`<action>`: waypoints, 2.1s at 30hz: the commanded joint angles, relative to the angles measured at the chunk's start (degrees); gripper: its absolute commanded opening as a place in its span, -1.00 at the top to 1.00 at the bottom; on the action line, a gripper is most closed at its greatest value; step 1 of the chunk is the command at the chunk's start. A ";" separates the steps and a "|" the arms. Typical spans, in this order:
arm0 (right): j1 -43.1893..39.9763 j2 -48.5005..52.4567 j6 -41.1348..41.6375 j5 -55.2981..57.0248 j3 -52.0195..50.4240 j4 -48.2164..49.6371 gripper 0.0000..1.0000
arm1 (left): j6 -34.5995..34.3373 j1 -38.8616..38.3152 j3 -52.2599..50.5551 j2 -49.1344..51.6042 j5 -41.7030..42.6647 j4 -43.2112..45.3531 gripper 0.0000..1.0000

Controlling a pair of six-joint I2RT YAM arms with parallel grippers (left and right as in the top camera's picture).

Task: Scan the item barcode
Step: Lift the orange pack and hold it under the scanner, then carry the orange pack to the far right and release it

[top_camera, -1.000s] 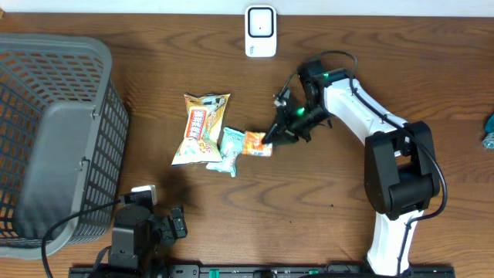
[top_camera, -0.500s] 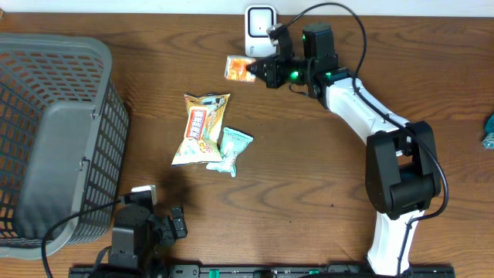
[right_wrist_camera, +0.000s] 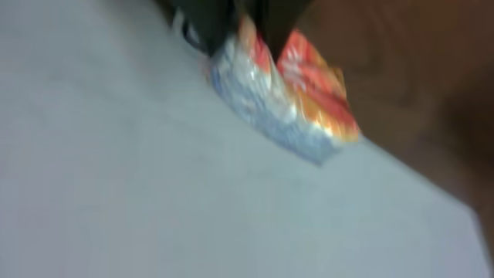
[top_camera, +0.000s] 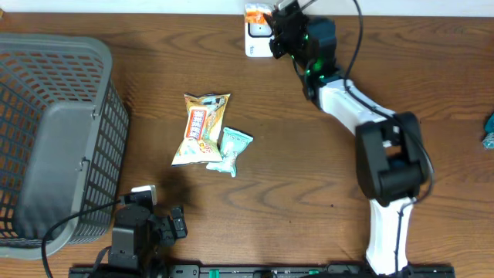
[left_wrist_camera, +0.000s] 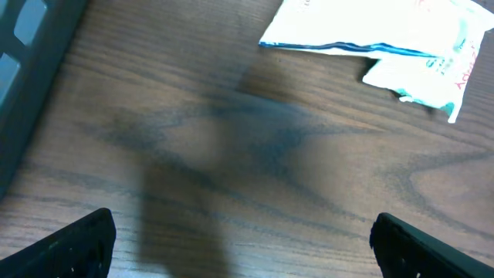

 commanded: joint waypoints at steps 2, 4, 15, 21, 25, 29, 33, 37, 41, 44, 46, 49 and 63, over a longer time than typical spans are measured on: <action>0.13 10.08 -2.86 4.92 1.62 10.36 0.98 | 0.72 0.26 0.26 -0.09 -0.28 -0.11 -0.96; 0.13 12.70 -2.86 4.92 4.04 10.99 0.98 | 0.72 0.26 0.26 -0.09 -0.28 -0.11 -0.96; 0.24 17.20 -0.52 4.92 15.98 5.35 0.98 | 0.72 0.26 0.26 -0.09 -0.28 -0.11 -0.96; 0.11 17.20 -0.55 4.96 16.15 3.56 0.98 | 0.72 0.26 0.26 -0.09 -0.28 -0.11 -0.95; 0.09 17.20 -0.52 4.94 16.15 2.45 0.98 | 0.72 0.26 0.26 -0.09 -0.31 -0.11 -0.96; 0.09 16.70 -0.46 5.14 16.15 5.11 0.98 | 0.72 0.26 0.26 -0.09 -0.28 -0.13 -0.95; -1.07 11.72 2.71 5.40 16.15 1.11 0.98 | 0.72 0.26 0.26 -0.09 -0.28 -0.13 -0.95; -4.74 2.49 2.71 14.38 16.15 -15.34 0.98 | 0.72 0.26 0.26 -0.09 -0.28 -0.11 -0.95; -10.14 -6.23 2.71 37.73 16.15 -36.33 0.98 | 0.72 0.26 0.26 -0.09 -0.28 -0.11 -0.95; -15.06 -8.98 2.71 48.09 16.15 -48.26 0.98 | 0.72 0.26 0.26 -0.09 -0.28 -0.11 -0.95; -18.84 -9.25 2.71 52.89 16.15 -53.42 0.98 | 0.72 0.26 0.26 -0.09 -0.28 -0.13 -0.95; -26.10 -8.79 2.84 55.30 15.13 -59.10 0.97 | 0.72 0.26 0.26 -0.09 -0.28 -0.11 -0.95; -52.57 -4.92 10.21 23.58 2.01 -58.25 0.70 | 0.72 0.26 0.26 -0.09 -0.28 -0.11 -0.95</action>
